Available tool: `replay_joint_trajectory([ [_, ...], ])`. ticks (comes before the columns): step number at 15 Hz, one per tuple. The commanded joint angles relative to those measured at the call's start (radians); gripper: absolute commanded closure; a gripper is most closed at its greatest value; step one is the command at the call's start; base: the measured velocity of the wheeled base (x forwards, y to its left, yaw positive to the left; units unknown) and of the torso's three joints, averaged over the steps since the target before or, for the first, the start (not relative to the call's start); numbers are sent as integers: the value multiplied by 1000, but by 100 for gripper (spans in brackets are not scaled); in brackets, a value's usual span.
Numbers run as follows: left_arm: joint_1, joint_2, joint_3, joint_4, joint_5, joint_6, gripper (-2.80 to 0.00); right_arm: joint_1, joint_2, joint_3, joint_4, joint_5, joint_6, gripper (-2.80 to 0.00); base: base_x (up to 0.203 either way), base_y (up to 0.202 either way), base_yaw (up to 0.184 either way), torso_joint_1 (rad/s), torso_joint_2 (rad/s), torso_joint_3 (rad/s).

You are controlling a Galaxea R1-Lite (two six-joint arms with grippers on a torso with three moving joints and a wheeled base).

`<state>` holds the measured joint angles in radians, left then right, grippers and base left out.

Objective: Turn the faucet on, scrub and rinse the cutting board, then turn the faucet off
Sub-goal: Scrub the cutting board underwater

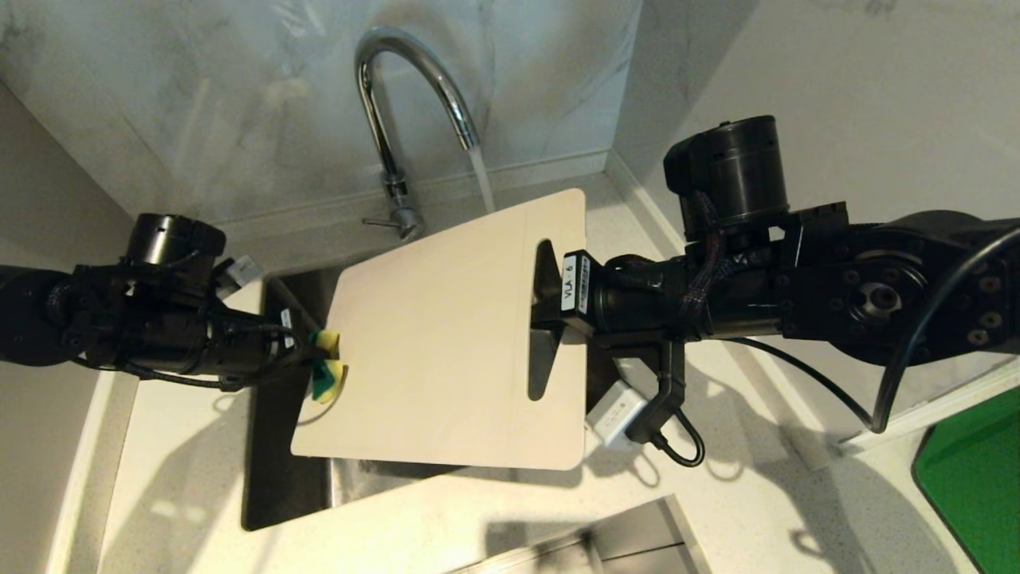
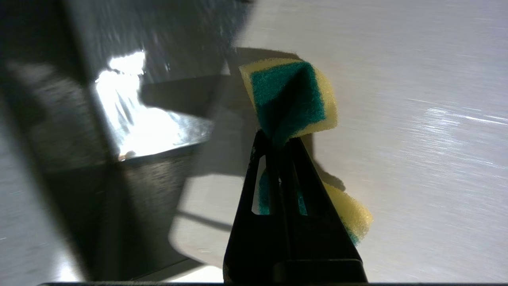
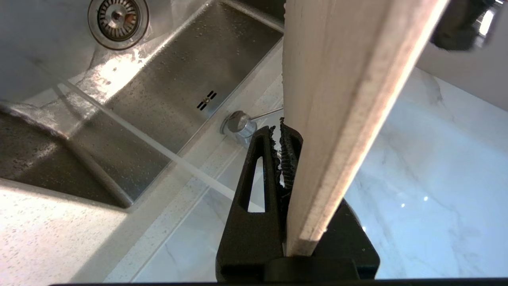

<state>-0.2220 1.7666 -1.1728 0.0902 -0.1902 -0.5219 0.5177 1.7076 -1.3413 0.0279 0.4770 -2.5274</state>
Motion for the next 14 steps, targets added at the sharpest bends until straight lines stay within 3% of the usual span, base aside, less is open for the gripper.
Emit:
replay_joint_trajectory([
  [1,42,14,23,-1,-7,9,0,-1,-6,11,0,3,-13,0,0,0,0,0,0,0],
  [5,31,-13,21,-1,-32,9,0,-1,-11,15,-6,3,-13,0,0,0,0,0,0,0],
  [7,-14,-36,5,2,-31,2,0,-1,-12,24,-11,3,-13,0,0,0,0,0,0,0],
  [11,-175,-75,-137,132,-28,-75,0,-1,-11,25,-28,2,-4,0,0,0,0,0,0,0],
  [14,-360,-90,-245,223,6,-122,0,-2,-8,27,-28,2,-4,0,0,0,0,0,0,0],
])
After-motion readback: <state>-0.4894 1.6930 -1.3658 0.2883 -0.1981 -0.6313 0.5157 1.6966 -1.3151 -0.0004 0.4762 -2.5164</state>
